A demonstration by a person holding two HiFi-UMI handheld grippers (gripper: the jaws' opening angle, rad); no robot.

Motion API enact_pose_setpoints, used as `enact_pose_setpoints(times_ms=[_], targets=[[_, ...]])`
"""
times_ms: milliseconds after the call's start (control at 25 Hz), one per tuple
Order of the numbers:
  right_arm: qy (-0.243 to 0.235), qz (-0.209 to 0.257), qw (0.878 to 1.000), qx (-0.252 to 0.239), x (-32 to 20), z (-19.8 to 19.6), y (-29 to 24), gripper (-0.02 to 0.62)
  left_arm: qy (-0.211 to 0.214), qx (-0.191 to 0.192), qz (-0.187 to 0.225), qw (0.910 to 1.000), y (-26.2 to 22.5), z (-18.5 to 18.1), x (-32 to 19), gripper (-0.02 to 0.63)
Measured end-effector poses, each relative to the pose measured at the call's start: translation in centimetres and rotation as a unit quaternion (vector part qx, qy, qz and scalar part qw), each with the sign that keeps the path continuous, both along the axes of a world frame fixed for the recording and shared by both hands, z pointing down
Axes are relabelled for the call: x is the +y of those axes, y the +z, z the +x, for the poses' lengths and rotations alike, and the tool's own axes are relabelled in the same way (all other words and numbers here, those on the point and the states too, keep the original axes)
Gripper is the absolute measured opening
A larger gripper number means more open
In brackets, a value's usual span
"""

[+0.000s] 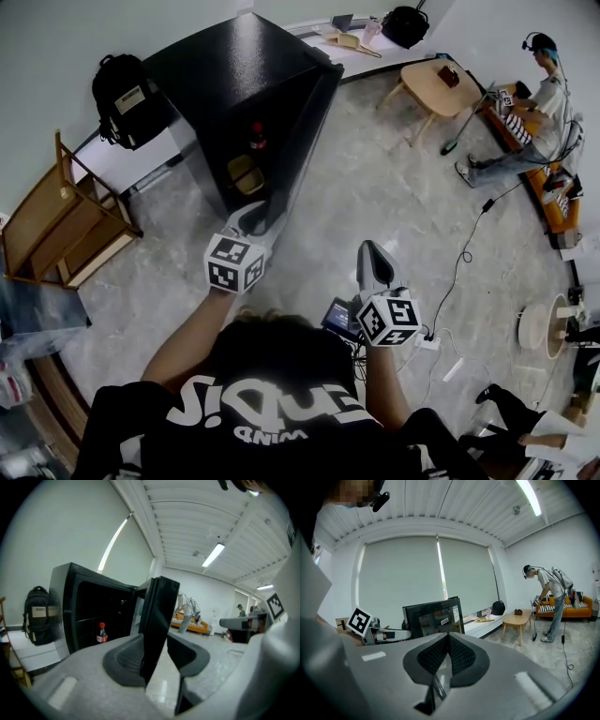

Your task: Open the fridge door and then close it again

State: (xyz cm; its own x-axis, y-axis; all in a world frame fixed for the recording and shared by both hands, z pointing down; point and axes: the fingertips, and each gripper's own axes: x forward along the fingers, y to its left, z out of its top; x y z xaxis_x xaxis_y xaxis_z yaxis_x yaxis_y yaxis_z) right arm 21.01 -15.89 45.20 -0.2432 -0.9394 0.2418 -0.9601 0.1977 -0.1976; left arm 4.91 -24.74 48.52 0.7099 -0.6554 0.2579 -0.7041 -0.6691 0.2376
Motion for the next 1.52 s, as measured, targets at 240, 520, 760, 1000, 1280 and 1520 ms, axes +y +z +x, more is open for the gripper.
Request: enact_pose_setpoints(times_ms=[240,520,760,1000,1280,1520], targets=[[0.002,0.001,1.000,-0.001,0.5,-0.3,-0.2,-0.002,0.010,-0.003,-0.005,0.9999,0.0,0.3,0.5,0.149],[-0.003,0.004,1.000,0.003,0.9,-1.1,-0.6,-0.002,0.008,-0.006,-0.006,0.9999,0.0,0.0,0.8,0.122],[-0.006,0.005,1.000,0.005,0.8,-1.8,-0.9,-0.002,0.004,-0.008,-0.007,0.9999,0.1,-0.9,0.6,0.109],[-0.010,0.006,1.000,0.006,0.3,-2.2,-1.1,-0.002,-0.008,-0.010,0.000,0.9999,0.1,-1.5,0.2,0.112],[-0.016,0.006,1.000,0.006,-0.2,-2.8,-0.9,-0.002,-0.020,0.001,0.001,0.9998,0.0,-3.0,-0.6,0.118],[-0.020,0.003,1.000,0.004,-0.5,-3.2,-0.4,-0.002,-0.043,0.007,0.001,0.9991,0.0,-4.5,-1.5,0.118]])
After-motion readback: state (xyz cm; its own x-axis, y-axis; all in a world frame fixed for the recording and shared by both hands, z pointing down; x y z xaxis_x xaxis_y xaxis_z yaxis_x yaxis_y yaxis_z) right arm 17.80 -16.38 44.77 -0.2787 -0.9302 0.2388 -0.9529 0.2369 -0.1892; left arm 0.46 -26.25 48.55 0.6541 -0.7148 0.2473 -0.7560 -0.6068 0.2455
